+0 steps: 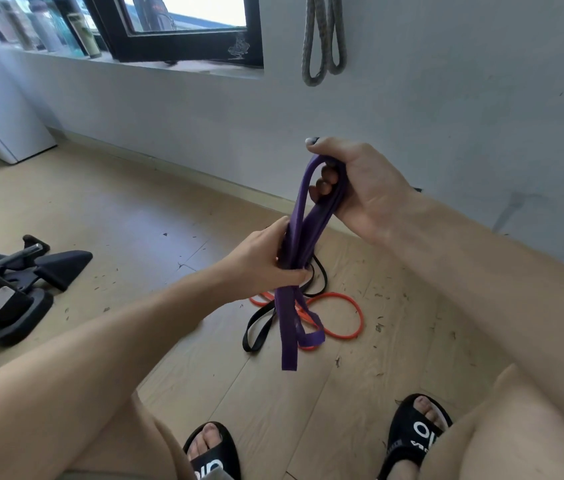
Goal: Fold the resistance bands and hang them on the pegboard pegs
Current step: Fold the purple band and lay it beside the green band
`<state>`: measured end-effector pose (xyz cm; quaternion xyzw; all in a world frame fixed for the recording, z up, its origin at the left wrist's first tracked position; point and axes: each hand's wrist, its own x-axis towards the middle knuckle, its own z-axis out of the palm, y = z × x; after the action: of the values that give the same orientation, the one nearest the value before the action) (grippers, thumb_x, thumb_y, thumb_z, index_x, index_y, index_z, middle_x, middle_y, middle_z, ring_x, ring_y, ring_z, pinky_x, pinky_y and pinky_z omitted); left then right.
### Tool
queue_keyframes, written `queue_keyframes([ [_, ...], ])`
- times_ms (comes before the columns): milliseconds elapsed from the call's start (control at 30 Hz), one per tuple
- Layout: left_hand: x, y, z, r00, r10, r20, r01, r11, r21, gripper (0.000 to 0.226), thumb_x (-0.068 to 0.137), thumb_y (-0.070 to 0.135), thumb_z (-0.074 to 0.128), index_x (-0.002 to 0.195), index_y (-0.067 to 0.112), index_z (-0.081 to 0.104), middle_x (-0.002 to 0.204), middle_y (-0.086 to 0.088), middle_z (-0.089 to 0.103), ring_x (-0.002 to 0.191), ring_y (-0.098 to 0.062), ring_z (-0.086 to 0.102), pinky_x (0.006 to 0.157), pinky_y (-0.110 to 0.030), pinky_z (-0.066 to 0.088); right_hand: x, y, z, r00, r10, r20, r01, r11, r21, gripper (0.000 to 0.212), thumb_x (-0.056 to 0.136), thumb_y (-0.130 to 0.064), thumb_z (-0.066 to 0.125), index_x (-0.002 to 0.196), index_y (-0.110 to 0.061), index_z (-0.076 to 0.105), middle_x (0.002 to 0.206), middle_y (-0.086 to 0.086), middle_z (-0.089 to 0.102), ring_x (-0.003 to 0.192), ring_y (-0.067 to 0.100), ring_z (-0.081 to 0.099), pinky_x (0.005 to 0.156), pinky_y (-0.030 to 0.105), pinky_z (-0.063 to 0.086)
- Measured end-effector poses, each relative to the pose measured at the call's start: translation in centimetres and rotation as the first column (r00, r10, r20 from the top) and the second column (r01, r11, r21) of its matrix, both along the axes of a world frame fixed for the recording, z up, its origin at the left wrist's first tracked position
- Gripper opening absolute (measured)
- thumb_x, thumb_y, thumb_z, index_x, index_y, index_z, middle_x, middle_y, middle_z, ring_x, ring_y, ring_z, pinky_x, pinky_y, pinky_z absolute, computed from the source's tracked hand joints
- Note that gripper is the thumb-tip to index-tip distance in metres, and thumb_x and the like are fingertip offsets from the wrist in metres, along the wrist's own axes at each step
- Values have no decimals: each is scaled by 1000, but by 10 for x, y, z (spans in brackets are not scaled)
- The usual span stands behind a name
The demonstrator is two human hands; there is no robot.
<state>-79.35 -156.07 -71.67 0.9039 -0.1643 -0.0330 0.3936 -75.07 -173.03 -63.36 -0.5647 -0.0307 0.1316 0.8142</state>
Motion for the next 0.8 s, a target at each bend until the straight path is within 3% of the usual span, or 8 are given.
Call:
queue_keyframes([
  [100,1,1,-2,1000,-8,-18,7,999,-32,49,84,21,84,124,23,56,94,11,65,83,-5,66,78,-20,58,2,-5,2,1000,-7,10,7,1000,17,20,85,-24,76,99,-13,66,62,-2,37,53,14,40,65,31,44],
  [267,7,18,1,994,-54,-100,45,996,-83,29,90,17,78,114,19,62,103,-3,74,94,-20,73,87,-39,62,5,-12,-1,1000,-22,23,23,998,-66,30,84,-27,80,106,-12,68,61,-4,41,56,13,46,76,33,55],
  [367,8,29,8,984,-22,-179,-4,990,-143,24,93,19,75,115,15,66,108,-13,71,99,-28,72,94,-43,60,9,-14,-4,999,-18,42,21,997,-78,41,84,-22,81,117,0,70,65,-3,44,59,12,49,84,38,59],
  [500,3,42,14,961,-41,-274,7,992,-124,22,100,21,65,121,12,63,100,-7,67,90,-16,73,82,-28,60,11,-6,-14,989,50,138,-12,966,-258,44,82,-14,84,117,3,63,88,5,59,80,17,62,87,48,62],
  [567,0,57,13,957,-21,-288,5,998,-57,21,101,26,64,116,13,65,91,-3,68,84,-16,71,83,-34,61,12,-2,-20,978,113,174,-25,896,-444,60,78,-19,88,126,-5,55,101,8,61,93,22,67,86,46,62],
  [667,-4,80,16,959,9,-282,-3,1000,21,23,100,34,65,105,12,65,84,-4,69,81,-22,72,87,-48,62,14,2,-26,922,285,261,19,641,-767,85,75,-32,90,143,-30,39,108,4,56,96,17,65,79,29,57],
  [733,-8,90,21,965,12,-261,3,998,59,23,101,35,63,102,12,64,82,-6,70,77,-23,72,84,-47,63,17,11,-30,877,437,199,-49,494,-868,91,76,-36,88,149,-37,34,113,1,55,102,12,60,76,21,46],
  [800,-13,102,24,967,17,-255,14,993,120,21,101,35,61,101,15,63,81,-7,72,77,-23,73,79,-41,64,21,25,-36,845,522,118,-104,376,-921,101,73,-36,89,154,-36,28,122,0,52,108,13,56,77,22,43],
])
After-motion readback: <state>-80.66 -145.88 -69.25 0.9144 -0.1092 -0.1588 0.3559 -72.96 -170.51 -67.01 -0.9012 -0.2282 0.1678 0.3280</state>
